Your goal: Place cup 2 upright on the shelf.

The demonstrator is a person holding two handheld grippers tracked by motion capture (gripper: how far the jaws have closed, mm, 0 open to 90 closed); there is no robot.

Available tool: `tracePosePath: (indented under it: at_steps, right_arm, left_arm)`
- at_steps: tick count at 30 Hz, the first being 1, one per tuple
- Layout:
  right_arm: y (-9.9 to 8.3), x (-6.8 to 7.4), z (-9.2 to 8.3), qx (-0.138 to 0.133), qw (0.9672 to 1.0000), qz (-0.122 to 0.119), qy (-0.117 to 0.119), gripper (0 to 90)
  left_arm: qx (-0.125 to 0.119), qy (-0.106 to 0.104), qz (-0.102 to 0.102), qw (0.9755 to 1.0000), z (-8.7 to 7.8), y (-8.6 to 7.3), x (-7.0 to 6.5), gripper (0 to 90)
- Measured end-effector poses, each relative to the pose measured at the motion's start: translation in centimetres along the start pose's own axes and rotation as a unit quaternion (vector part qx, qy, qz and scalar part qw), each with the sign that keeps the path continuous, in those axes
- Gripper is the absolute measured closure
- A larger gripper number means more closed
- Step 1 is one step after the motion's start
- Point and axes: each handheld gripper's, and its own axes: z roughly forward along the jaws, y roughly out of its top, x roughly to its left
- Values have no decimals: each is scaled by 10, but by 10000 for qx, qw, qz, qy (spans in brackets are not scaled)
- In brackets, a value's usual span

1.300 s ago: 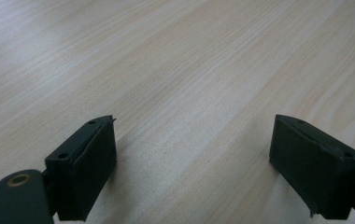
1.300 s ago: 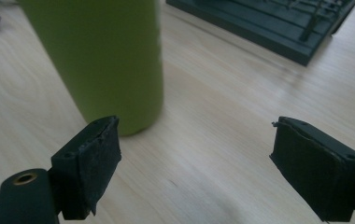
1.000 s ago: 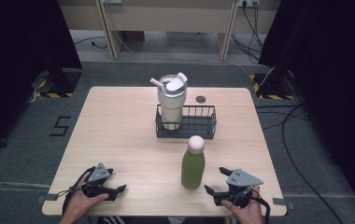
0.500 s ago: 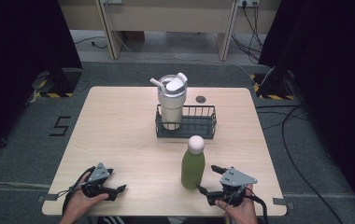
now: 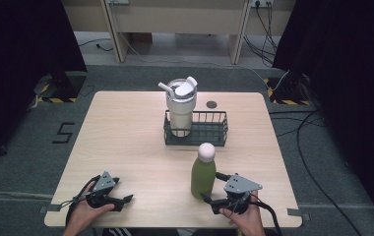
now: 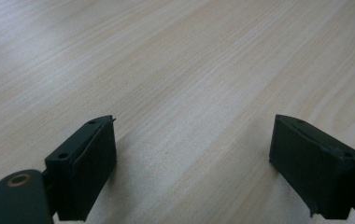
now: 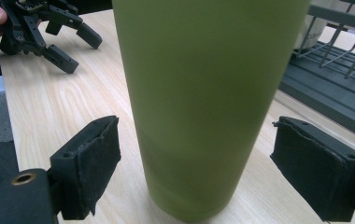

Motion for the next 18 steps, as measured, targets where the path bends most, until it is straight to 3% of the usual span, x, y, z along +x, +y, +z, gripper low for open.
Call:
tracePosePath:
  at_steps: [8, 18]
  right_arm:
    - [2, -2, 11, -109, 9998, 57, 166, 151]
    - [2, -6, 19, -228, 9996, 70, 181, 156]
  left_arm:
    - [6, -1, 0, 10000, 0, 0, 0, 141]
    - [2, 0, -2, 10000, 0, 0, 0, 141]
